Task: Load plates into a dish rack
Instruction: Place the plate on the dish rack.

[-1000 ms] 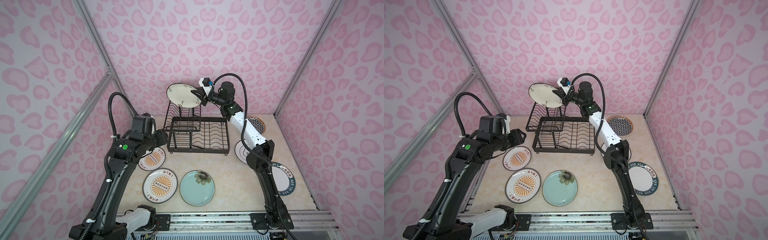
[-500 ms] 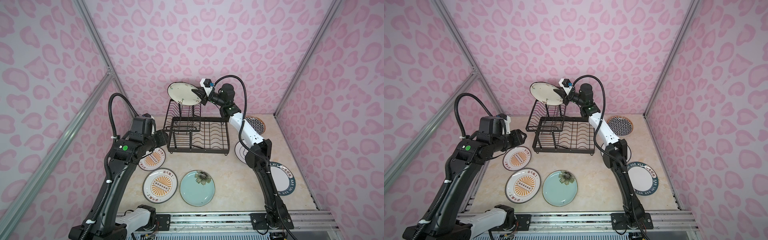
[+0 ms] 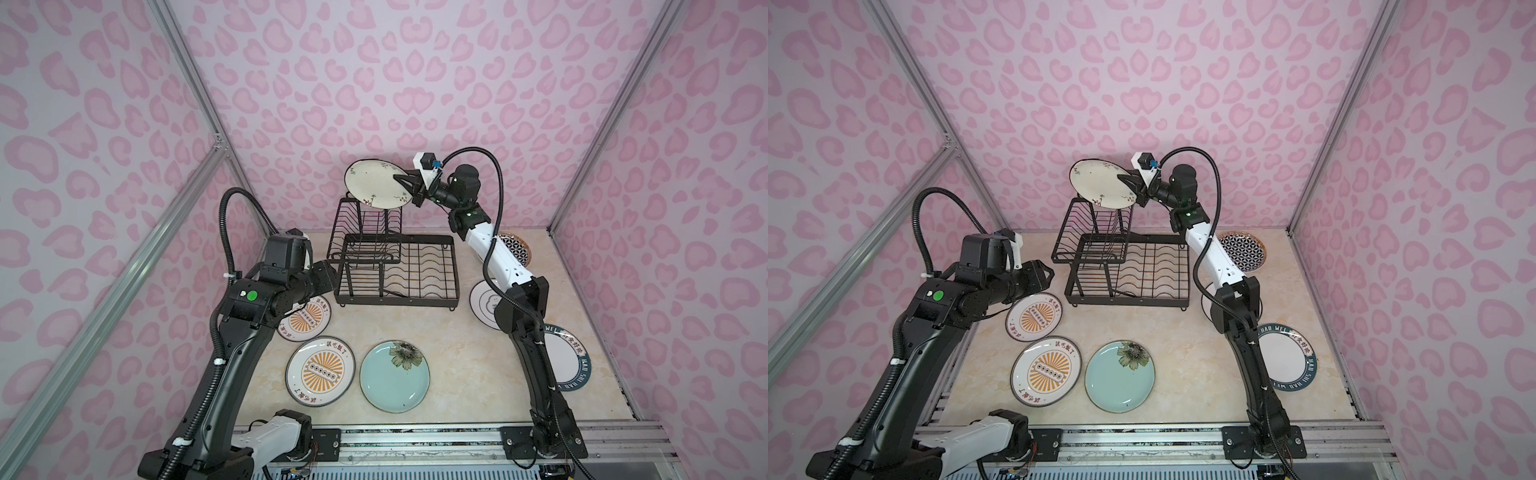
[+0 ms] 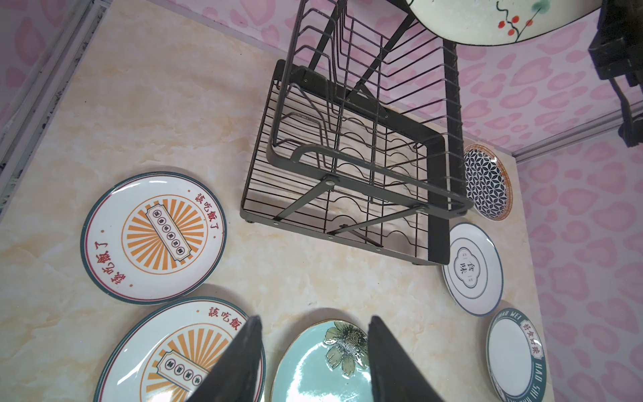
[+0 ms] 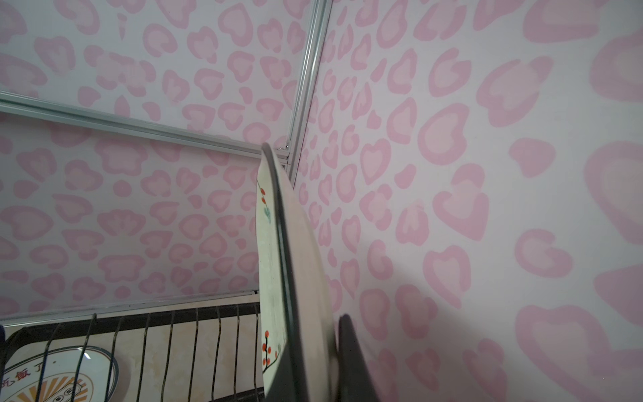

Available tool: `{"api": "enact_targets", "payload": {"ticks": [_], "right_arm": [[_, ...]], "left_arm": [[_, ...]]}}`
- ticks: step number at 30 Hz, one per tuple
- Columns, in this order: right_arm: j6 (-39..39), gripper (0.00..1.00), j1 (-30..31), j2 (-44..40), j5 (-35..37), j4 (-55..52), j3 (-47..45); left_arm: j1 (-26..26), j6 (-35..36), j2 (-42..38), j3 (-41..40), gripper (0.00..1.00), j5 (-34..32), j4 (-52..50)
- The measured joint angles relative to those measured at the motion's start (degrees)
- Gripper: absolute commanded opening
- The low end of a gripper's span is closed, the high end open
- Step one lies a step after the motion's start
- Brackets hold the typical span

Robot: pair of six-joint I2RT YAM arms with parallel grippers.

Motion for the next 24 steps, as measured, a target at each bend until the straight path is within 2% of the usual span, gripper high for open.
{"api": "enact_targets", "payload": {"ticks": [10, 24], "right_arm": [[1.42, 0.0, 0.33, 1.4, -1.14, 2.03, 0.0], [2.19, 0.0, -0.15, 2.67, 1.2, 5.09, 0.0]], "left_arm": [[0.0, -0.15, 0.0, 0.0, 0.52, -0.02, 0.02], [0.0, -0.15, 0.09, 0.07, 0.52, -0.07, 0.0]]}}
